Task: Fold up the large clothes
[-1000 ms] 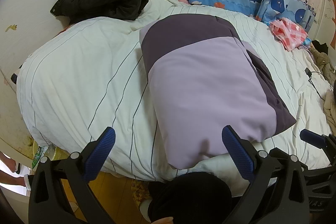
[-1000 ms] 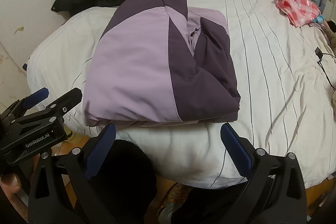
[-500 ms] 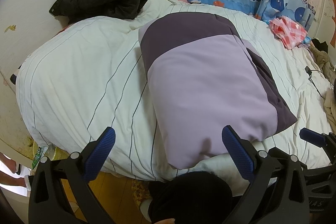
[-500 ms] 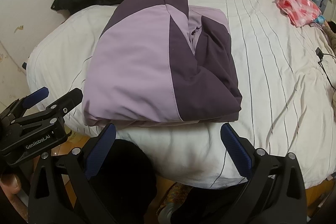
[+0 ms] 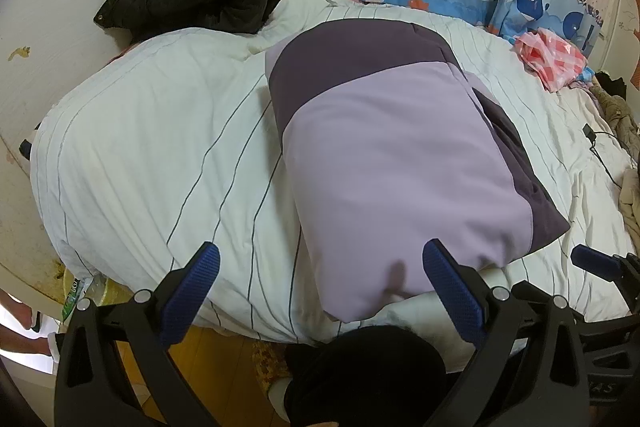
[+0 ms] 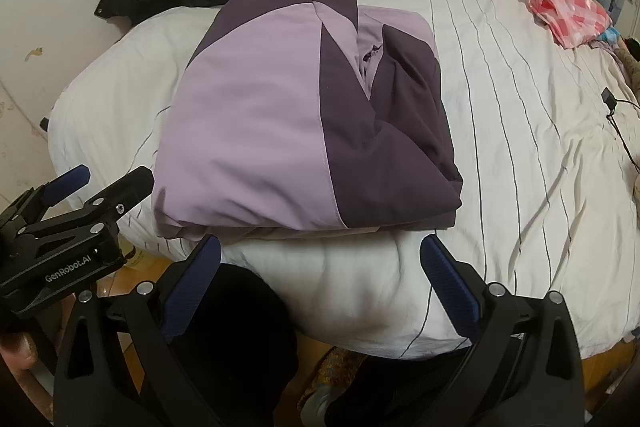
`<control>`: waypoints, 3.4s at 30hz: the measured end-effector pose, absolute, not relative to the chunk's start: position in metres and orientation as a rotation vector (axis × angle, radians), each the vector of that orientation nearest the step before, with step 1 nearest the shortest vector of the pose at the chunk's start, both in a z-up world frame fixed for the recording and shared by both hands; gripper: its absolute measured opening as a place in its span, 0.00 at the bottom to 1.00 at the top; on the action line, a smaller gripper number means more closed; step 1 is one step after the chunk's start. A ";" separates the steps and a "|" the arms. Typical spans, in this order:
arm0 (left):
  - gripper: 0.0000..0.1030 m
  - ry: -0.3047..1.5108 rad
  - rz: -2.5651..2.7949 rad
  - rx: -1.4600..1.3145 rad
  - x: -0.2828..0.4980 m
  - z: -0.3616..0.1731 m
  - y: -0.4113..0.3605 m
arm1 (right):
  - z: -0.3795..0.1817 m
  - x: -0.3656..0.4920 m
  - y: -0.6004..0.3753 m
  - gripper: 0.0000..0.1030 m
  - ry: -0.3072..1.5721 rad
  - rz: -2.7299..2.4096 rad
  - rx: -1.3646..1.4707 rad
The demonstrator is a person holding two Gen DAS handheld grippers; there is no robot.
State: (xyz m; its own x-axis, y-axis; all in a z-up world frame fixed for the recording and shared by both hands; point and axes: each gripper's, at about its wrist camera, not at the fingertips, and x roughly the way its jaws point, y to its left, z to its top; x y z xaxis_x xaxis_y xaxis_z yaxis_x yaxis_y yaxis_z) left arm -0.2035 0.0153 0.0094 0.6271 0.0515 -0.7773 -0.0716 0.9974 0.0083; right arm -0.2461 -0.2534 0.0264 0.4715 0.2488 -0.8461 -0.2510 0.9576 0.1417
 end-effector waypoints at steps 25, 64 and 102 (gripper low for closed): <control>0.94 0.923 0.065 -0.001 -0.190 0.006 0.022 | 0.018 -0.243 -0.256 0.93 1.056 0.304 0.004; 0.94 0.943 0.046 -0.034 -0.186 0.007 0.025 | 0.015 -0.242 -0.263 0.93 1.061 0.306 0.017; 0.94 0.952 0.062 0.001 -0.188 0.008 0.017 | 0.017 -0.243 -0.260 0.93 1.063 0.304 0.024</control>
State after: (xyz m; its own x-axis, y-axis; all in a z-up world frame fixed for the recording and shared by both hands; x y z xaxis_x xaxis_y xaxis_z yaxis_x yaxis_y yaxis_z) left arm -0.1878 0.0170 0.0078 0.5782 0.0536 -0.8141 -0.0528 0.9982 0.0282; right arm -0.2429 -0.2596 0.0167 0.4484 0.2573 -0.8560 -0.2346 0.9580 0.1651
